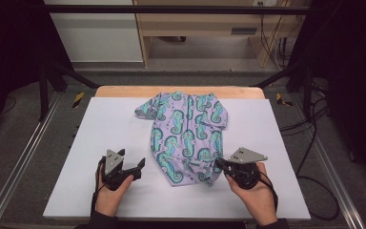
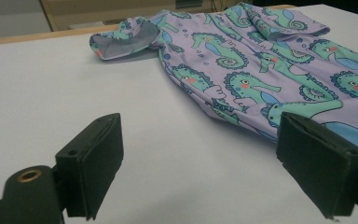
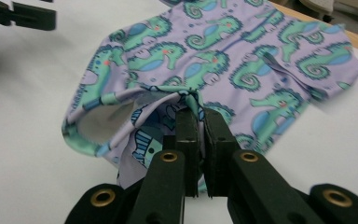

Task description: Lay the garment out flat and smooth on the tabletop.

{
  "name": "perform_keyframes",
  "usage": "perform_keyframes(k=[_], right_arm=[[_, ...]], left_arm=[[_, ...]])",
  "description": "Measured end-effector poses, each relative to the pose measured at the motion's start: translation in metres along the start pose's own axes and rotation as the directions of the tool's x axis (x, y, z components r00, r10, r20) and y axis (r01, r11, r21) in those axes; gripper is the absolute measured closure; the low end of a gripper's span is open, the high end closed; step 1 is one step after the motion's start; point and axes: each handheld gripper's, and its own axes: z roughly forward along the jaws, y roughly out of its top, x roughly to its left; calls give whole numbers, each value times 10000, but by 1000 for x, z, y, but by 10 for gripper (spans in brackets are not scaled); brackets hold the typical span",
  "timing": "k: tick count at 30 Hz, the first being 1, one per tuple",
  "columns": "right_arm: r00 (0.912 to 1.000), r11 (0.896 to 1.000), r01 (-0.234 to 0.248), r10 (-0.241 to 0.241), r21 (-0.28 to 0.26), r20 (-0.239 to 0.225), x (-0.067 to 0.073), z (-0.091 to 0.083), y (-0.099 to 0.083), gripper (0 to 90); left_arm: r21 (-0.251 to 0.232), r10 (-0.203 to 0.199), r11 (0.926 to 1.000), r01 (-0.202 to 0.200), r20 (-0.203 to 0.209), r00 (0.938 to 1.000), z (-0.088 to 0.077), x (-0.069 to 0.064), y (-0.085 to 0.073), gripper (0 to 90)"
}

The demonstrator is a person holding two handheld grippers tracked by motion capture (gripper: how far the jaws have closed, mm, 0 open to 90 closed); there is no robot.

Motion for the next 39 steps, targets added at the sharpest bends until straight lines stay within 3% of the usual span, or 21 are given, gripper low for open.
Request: perform_keyframes(k=[5,7,12,18,21,25,28,33,36,39], right_arm=[[9994,9996,-182,175,229,307,-16,-3,-11,865],[9986,9984,-245,221,503,482,-24,3,-19,865],[9945,9914,-919,866,934,592,-44,24,-44,865],[9875,9833,-1515,1460,1012,592,-54,39,-62,846],[9853,9809,-1651,1593,1028,626,-54,41,-67,770],[9777,9786,-2005,1968,468,739,-54,33,-71,623],[9732,9781,-2072,2038,214,1070,-53,25,-73,531],[9629,9724,-2294,2332,-436,1359,-52,9,-78,418],[9598,9703,-2267,2373,-843,1498,-50,2,-79,381],[9584,9680,-2198,2374,-1207,1584,-48,-3,-78,372]], left_arm=[[92,40,9999,-40,31,10000,1,0,0,154],[136,83,9999,-85,102,9999,0,-2,0,164],[347,268,9990,-281,358,9990,0,-9,1,181],[693,437,9963,-511,1051,9935,2,-24,2,213],[925,461,9939,-600,1458,9882,4,-33,3,236],[1168,712,9886,-953,1955,9781,6,-47,3,238],[1207,893,9856,-1186,2241,9705,7,-57,3,235],[1196,1194,9801,-1584,2826,9518,10,-77,2,239],[1389,1589,9673,-2120,3197,9341,14,-91,0,269],[1733,2009,9463,-2728,3457,9166,18,-103,-3,308]])
